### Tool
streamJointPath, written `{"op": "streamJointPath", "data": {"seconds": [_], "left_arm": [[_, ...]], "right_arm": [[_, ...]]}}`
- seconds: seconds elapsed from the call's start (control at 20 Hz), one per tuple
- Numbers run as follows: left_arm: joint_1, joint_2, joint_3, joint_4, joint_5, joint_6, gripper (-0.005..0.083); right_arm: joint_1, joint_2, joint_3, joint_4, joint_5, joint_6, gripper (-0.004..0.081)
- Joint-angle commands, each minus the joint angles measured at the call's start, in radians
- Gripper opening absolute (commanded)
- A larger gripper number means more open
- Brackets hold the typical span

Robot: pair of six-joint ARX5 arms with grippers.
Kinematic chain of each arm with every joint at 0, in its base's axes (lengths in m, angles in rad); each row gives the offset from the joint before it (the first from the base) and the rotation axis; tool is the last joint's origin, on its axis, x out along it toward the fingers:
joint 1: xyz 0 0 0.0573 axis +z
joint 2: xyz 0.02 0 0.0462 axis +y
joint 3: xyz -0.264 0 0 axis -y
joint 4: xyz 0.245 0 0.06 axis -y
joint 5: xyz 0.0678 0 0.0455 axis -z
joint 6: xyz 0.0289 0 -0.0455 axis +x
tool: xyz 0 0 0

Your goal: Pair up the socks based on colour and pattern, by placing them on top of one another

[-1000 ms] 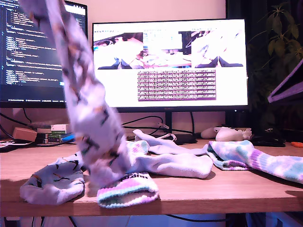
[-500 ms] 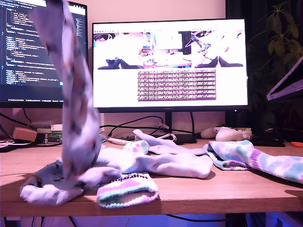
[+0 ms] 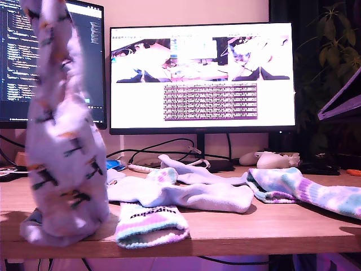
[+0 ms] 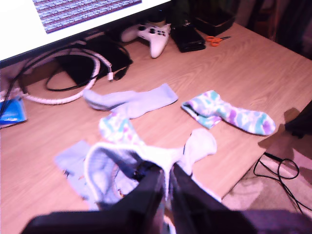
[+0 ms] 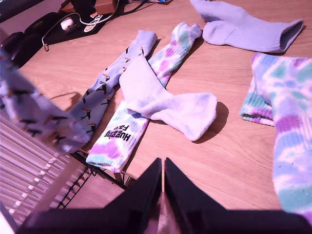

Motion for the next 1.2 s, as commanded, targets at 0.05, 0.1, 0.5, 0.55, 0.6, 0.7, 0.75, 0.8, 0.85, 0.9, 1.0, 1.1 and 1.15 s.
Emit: {"op": "streamJointPath", "data": {"seconds": [0.05, 0.1, 0.5, 0.55, 0.6, 0.7, 0.75, 0.8, 0.85, 0.9, 1.0, 1.1, 1.15], "left_arm": [[-0.002, 0.001, -0.009, 0.004, -0.053, 0.023, -0.0019], [-0.002, 0.008, -0.009, 0.003, -0.068, 0.031, -0.0019], [0.021, 0.185, -0.009, 0.04, -0.103, 0.15, -0.0019], [0.029, 0.219, -0.009, 0.052, -0.103, 0.17, -0.0019], [0.037, 0.259, -0.009, 0.07, -0.102, 0.192, -0.0019], [0.052, 0.331, -0.009, 0.118, -0.1, 0.234, -0.0019], [0.059, 0.366, -0.009, 0.151, -0.1, 0.24, -0.0019], [0.068, 0.397, -0.009, 0.187, -0.1, 0.258, -0.0019], [0.077, 0.432, -0.009, 0.228, -0.1, 0.262, -0.0019], [0.086, 0.464, -0.009, 0.261, -0.1, 0.262, -0.0019], [0.1, 0.533, -0.009, 0.326, -0.1, 0.263, -0.0019], [0.112, 0.595, -0.009, 0.396, -0.1, 0.263, -0.0019], [0.119, 0.63, -0.009, 0.435, -0.1, 0.263, -0.0019]], "right_arm": [[-0.001, 0.005, 0.017, 0.012, -0.012, -0.006, -0.0012], [-0.001, 0.005, 0.017, 0.011, -0.012, -0.006, -0.0011], [-0.001, 0.005, 0.017, 0.022, -0.037, -0.005, -0.0012], [-0.001, 0.005, 0.017, 0.022, -0.038, -0.005, -0.0012], [-0.001, 0.005, 0.017, 0.023, -0.038, -0.005, -0.0012], [-0.001, 0.005, 0.017, 0.023, -0.038, -0.005, -0.0012], [-0.001, 0.005, 0.017, 0.024, -0.038, -0.005, -0.0011], [-0.001, 0.005, 0.017, 0.026, -0.038, -0.005, -0.0011], [-0.001, 0.005, 0.017, 0.026, -0.038, -0.005, -0.0012], [-0.001, 0.005, 0.017, 0.026, -0.038, -0.005, -0.0012], [-0.001, 0.005, 0.017, 0.026, -0.039, -0.005, -0.0012], [-0.001, 0.005, 0.017, 0.026, -0.039, -0.005, -0.0012], [-0.001, 0.005, 0.017, 0.026, -0.038, -0.005, -0.0012]]}}
